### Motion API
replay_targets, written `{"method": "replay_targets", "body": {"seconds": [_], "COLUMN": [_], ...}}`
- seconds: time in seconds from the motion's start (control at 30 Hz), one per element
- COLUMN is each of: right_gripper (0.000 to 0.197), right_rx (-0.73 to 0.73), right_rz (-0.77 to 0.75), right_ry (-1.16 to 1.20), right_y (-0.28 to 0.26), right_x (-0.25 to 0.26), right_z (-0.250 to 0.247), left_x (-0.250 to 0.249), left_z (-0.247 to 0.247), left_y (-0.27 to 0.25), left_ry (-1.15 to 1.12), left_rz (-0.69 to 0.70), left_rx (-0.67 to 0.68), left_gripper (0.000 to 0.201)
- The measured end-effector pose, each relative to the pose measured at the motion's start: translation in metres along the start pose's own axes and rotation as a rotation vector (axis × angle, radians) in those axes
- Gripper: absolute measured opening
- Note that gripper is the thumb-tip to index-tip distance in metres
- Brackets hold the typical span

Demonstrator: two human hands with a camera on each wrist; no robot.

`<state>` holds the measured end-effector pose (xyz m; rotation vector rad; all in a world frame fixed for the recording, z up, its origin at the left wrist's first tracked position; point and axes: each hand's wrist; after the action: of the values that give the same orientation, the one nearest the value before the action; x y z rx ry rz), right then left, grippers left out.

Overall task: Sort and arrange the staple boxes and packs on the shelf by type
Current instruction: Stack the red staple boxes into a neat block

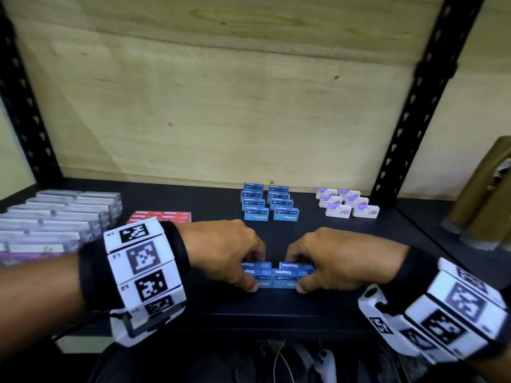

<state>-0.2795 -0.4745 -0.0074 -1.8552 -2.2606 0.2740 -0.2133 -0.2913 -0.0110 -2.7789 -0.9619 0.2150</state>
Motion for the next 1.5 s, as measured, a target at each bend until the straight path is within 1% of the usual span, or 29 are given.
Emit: {"method": "replay_targets", "body": {"seconds": [0.27,0.43,0.67,0.83,0.97,1.03,1.13,1.2,1.37,1.5], "right_gripper": [0.035,0.034,0.035,0.046,0.052,0.048,0.036,0.03,0.029,0.034], "right_rx": [-0.006,0.013,0.039,0.108,0.147,0.131,0.066,0.025,-0.06,-0.076], "right_rz": [-0.028,-0.019,-0.01,-0.002,0.007,0.019,0.053,0.084,0.194,0.272], "right_ry": [-0.031,-0.028,-0.048,-0.045,0.01,0.063,0.149,0.146,0.08,0.044], "right_y": [0.003,0.005,0.006,0.006,0.007,0.01,0.023,0.036,0.064,0.082], "right_x": [0.006,0.009,0.013,0.011,0.004,-0.002,-0.017,-0.03,-0.061,-0.073], "right_z": [0.0,-0.001,-0.003,-0.009,-0.021,-0.03,-0.04,-0.043,-0.051,-0.051], "left_x": [-0.001,0.0,-0.001,0.002,0.006,0.012,0.023,0.032,0.049,0.058], "left_z": [0.001,0.002,0.003,-0.001,-0.015,-0.023,-0.034,-0.039,-0.05,-0.056], "left_y": [0.004,0.004,0.004,0.004,0.003,0.006,0.018,0.029,0.058,0.081], "left_ry": [0.005,-0.032,-0.028,-0.114,-0.14,-0.129,-0.074,-0.016,0.157,0.182], "left_rz": [-0.024,-0.03,-0.035,-0.056,-0.077,-0.078,-0.08,-0.103,-0.182,-0.208], "left_rx": [0.012,0.016,0.008,0.049,0.003,-0.03,-0.08,-0.103,-0.119,-0.087], "left_gripper": [0.04,0.04,0.039,0.04,0.042,0.04,0.04,0.039,0.031,0.034]}}
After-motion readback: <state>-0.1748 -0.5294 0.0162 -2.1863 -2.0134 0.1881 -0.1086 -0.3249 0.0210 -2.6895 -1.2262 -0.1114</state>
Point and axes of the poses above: each hand's wrist, its own y-axis towards the middle knuckle, its own z-axis out of the palm, x = y × z, and after that the axes turned 1 degree about -z, right-handed
